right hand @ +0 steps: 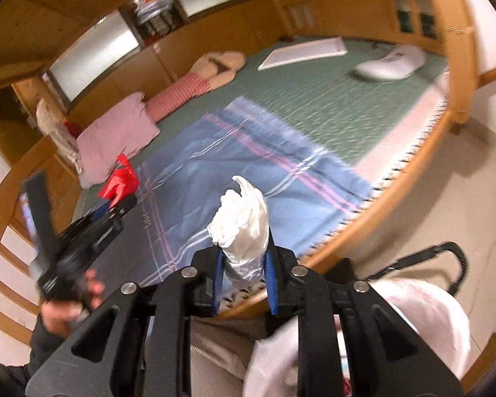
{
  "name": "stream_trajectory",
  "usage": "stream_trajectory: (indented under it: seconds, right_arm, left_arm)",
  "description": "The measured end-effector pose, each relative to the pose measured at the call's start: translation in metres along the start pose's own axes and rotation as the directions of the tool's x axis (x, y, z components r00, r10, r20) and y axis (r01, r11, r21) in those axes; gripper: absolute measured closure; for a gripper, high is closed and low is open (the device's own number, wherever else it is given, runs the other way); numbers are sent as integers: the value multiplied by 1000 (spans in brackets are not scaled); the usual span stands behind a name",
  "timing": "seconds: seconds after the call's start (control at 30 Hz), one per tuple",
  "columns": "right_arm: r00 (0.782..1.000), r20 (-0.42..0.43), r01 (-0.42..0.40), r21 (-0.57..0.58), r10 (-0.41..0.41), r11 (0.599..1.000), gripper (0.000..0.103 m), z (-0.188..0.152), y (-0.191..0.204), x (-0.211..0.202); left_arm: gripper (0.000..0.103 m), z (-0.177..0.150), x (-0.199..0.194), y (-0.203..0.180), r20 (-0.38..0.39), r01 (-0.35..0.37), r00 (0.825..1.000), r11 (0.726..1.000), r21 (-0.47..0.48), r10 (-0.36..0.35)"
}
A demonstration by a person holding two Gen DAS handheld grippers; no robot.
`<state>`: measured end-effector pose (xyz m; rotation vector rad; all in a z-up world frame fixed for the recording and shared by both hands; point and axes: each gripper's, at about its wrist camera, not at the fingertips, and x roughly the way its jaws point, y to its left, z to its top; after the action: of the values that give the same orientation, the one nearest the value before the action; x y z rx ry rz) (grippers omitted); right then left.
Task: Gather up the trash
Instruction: 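Carry the tissue and red packet over the bin and open both grippers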
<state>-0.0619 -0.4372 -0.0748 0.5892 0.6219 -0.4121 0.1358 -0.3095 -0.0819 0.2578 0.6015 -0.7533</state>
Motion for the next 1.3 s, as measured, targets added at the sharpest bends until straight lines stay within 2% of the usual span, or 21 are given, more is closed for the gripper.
stream_trajectory:
  seconds: [0.13,0.2,0.3,0.53,0.83,0.93,1.0,1.3]
  right_arm:
    - [992,91,85,19,-87,996,81,-24,-18,-46]
    - [984,126,123,31,-126,992,81,-37,-26,-64]
    - [959,189,211,20,-211,977,81,-62,-34,-90]
    - [943,191,266,65,-274,962,81,-104,-55,-109]
    - [935,191,285,94,-298,954,81,-123,-65,-108]
    - [938,176,284,100,-298,954,79,-125,-68,-105]
    - [937,177,286,105,-301,952,76,-125,-69,-105]
    - [934,181,290,121,-308,949,72,-126,-74,-108]
  left_arm:
    - [68,-19,-51,-64,37,87,995,994,59,-90]
    - [68,-29,-65,-92,30,134,990,988,77,-137]
    - [67,-47,-80,-130,12,190,981,976,109,-192]
    - [67,-81,-100,-186,-23,249,968,951,185,-250]
    - [65,-96,-102,-204,-52,241,970,948,209,-235]
    - [62,-98,-104,-205,-55,235,972,949,210,-229]
    - [54,-99,-106,-206,-55,231,973,949,213,-224]
    - [49,-98,-108,-209,-51,237,972,947,217,-231]
